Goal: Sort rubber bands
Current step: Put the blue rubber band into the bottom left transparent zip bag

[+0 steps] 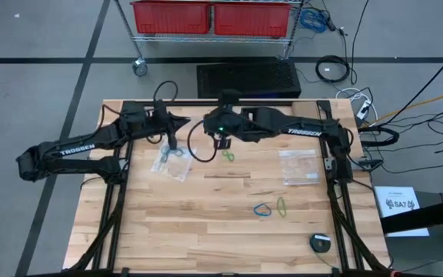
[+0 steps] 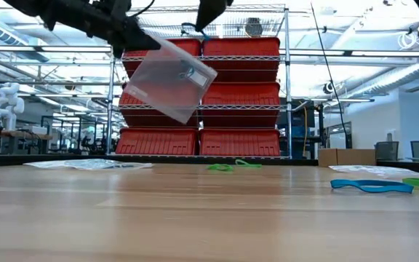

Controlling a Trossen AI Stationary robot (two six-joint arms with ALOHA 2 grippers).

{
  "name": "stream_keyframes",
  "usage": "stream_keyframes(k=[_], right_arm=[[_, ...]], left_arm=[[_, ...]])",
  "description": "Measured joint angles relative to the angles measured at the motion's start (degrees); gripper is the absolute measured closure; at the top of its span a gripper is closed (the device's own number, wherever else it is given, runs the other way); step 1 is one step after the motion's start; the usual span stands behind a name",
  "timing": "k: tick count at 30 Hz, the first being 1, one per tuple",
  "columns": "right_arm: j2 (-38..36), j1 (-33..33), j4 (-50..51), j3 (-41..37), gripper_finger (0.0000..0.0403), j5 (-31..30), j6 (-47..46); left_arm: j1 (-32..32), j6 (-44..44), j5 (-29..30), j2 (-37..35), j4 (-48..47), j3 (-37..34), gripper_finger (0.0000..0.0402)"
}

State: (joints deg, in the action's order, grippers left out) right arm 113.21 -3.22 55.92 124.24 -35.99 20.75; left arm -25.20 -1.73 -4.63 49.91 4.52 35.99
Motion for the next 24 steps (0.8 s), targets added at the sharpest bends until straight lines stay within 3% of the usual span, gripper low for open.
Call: stream_keyframes(k=[16, 24], right_arm=[[2.8, 0.7, -4.4, 0.0, 0.0403, -3.1, 1.0], [3.2, 2.4, -4.5, 0.0, 0.0403, -6.0, 0.9]], left_arm=[[3.5, 1.5, 0.5, 0.0, 5.5, 0.0, 0.0400], [3.5, 3.0, 4.3, 0.0, 5.5, 0.0, 0.0400]])
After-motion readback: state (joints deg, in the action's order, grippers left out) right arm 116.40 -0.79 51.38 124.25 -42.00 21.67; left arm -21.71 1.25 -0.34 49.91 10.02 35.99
